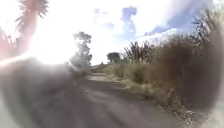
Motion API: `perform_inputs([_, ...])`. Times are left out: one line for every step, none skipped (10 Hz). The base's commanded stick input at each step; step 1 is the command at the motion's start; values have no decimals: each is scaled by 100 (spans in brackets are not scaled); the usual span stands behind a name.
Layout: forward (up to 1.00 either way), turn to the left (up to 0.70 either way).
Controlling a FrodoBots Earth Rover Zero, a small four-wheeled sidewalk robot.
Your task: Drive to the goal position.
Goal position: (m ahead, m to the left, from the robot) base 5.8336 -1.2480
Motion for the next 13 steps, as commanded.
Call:
perform_inputs([50,1])
perform_inputs([50,1])
perform_inputs([50,1])
perform_inputs([50,1])
perform_inputs([50,1])
perform_inputs([50,1])
perform_inputs([50,1])
perform_inputs([50,1])
perform_inputs([50,1])
perform_inputs([50,1])
perform_inputs([50,1])
perform_inputs([50,1])
perform_inputs([50,1])
